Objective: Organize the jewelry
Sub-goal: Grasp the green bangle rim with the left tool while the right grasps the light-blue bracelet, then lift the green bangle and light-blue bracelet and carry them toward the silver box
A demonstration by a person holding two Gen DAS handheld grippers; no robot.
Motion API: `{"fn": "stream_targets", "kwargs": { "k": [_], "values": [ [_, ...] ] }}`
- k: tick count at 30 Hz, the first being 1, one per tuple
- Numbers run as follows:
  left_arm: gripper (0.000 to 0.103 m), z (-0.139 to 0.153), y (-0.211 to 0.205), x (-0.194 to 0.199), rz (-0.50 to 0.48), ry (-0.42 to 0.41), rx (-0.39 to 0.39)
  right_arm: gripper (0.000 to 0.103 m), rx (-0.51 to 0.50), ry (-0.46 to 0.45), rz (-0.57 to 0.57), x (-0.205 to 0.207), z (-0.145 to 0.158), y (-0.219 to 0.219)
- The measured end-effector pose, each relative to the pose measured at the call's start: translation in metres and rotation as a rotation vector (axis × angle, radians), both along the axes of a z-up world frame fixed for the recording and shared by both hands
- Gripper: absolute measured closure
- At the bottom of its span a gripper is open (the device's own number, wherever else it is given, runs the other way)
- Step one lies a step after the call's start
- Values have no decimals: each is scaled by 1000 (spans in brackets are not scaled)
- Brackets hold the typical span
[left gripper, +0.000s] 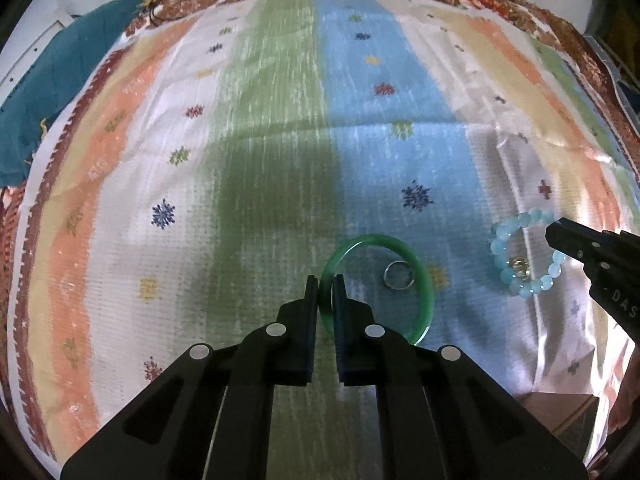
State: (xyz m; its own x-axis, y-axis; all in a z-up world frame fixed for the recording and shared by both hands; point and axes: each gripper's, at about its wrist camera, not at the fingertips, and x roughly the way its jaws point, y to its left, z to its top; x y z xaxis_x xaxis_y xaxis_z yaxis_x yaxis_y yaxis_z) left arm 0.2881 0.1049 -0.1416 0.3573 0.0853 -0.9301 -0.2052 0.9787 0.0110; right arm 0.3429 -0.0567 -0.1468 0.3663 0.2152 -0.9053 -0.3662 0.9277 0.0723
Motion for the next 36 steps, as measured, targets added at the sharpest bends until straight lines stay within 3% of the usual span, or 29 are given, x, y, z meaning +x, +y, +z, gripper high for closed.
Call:
{"fn": "stream_targets", "kwargs": {
  "k": [36],
  "values": [
    [95, 75, -20, -41, -11, -167, -44, 91, 66, -113, 41, -56, 64, 0]
  ]
}}
